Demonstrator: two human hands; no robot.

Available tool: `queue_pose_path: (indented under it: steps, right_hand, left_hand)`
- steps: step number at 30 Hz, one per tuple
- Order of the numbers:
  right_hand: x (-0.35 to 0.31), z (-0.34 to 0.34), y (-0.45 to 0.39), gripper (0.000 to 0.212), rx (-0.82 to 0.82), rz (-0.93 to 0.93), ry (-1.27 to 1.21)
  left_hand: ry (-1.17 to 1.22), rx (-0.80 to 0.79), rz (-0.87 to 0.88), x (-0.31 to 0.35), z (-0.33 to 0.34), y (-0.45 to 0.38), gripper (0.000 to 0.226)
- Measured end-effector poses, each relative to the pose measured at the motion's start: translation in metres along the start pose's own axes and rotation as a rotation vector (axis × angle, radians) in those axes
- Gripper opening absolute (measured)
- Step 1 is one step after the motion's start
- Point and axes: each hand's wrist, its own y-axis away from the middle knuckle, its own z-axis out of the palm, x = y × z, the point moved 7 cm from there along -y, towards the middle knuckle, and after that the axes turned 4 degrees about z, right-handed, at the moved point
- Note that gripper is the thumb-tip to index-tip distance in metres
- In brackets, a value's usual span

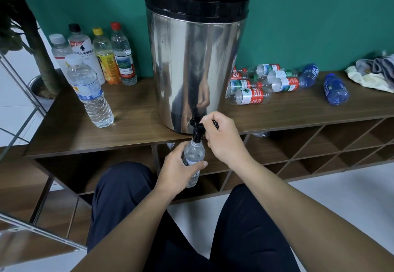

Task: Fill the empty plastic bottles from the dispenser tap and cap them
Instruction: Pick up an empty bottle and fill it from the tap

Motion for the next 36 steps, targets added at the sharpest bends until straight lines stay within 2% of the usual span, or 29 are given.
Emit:
queue_pose_path:
  steps: [7,15,19,23,27,29,31,36]
  right_hand:
    - [-0.03,-0.007,0.007,0.021,0.104,-0.178,0.273]
    - [-0.042,-0.006,0.009,0.013,0.082,-0.24,0.418]
    - [-0.046,-0.007,0.009,0.01,0.024,-0.198,0.325]
    - [-0.048,-0.002,0.013,0.026,-0.05,-0.243,0.409]
    - [-0.041,-0.009,0.013,0.038,-0.14,-0.133,0.163]
    - [-0.036,-0.019,0.012,0.041,-0.106,-0.115,0.125]
    - [-0.021,-0.033,0.008,0.036,-0.035,-0.093,0.133]
    - [0.034,-0.069,-0.011,0.002,0.135,-0.071,0.348]
  left_hand:
    - [0.002,0.002,-0.005,-0.003,0.0,-0.002,0.069]
    - [-0.018,-0.004,-0.034,-0.004,0.0,-0.002,0.071]
    - [-0.02,-0.002,-0.025,-0.007,0.001,-0.004,0.07]
    - [-0.023,0.002,-0.026,-0.007,0.002,-0.004,0.068]
    - [-0.001,0.016,-0.015,-0.006,0.002,-0.004,0.063]
    - [-0.001,0.003,-0.033,-0.01,0.002,-0.005,0.062]
    - [-0.01,-0.011,-0.039,-0.013,0.004,-0.006,0.061]
    - [-0.099,-0.022,-0.05,-0.015,0.007,-0.008,0.066]
